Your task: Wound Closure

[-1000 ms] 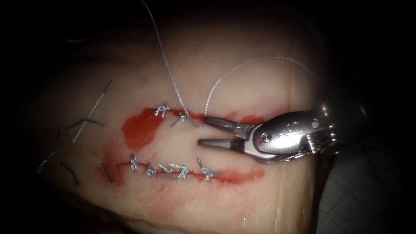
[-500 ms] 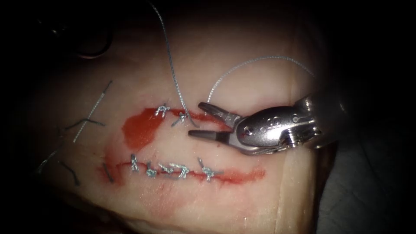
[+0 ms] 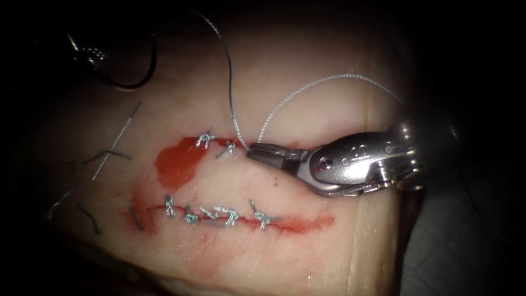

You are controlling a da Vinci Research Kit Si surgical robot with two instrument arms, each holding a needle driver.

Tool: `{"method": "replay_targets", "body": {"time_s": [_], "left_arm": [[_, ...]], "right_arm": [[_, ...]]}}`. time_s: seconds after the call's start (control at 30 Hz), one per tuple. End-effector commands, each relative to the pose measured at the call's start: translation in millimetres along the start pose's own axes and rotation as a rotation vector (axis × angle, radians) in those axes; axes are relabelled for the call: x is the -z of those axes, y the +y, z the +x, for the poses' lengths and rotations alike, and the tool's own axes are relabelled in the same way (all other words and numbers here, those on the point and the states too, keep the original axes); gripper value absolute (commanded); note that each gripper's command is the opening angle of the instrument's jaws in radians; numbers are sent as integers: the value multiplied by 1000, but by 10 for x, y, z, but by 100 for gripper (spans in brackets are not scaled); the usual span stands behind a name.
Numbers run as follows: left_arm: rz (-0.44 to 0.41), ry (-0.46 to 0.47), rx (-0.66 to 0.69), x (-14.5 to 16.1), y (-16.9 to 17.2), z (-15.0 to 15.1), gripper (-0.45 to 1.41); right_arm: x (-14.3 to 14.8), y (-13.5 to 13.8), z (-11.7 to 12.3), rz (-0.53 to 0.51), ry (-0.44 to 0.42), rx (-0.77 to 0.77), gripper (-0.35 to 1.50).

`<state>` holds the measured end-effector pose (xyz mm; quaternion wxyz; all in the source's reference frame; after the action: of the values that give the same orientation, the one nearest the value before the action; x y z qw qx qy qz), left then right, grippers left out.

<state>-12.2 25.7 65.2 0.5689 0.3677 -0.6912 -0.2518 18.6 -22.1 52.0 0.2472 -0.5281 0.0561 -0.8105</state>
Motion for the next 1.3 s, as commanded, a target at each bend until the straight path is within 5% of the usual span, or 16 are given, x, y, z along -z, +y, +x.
{"method": "replay_targets", "body": {"time_s": [0.03,0.37,0.5,0.53,0.67,0.8,0.93,1.0,1.07,1.2,1.3], "left_arm": [[-4,5,2,-5,8,4,-45],[-21,48,7,-27,17,30,-45],[-18,52,7,-26,17,31,-45],[-17,52,7,-26,17,31,-45],[-11,54,8,-22,18,30,-45],[-24,54,13,-14,19,27,-45],[-40,51,16,-4,22,23,-45],[-48,53,16,-2,23,23,-45],[-50,53,15,-2,23,24,-45],[-52,52,15,-4,23,24,-45],[-54,52,13,-5,24,25,-45]], "right_arm": [[10,-9,-12,22,-30,6,-35],[80,-52,-101,203,-330,115,-35],[76,-42,-101,181,-323,107,-32],[74,-40,-98,176,-322,101,4],[63,-26,-70,131,-355,10,71],[59,-12,-32,37,-364,-75,104],[65,0,11,-70,-255,-57,98],[65,5,38,-160,-100,-15,115],[55,4,53,-181,19,5,104],[32,-1,56,-154,-10,13,89],[7,1,50,-64,-51,4,51]]}}
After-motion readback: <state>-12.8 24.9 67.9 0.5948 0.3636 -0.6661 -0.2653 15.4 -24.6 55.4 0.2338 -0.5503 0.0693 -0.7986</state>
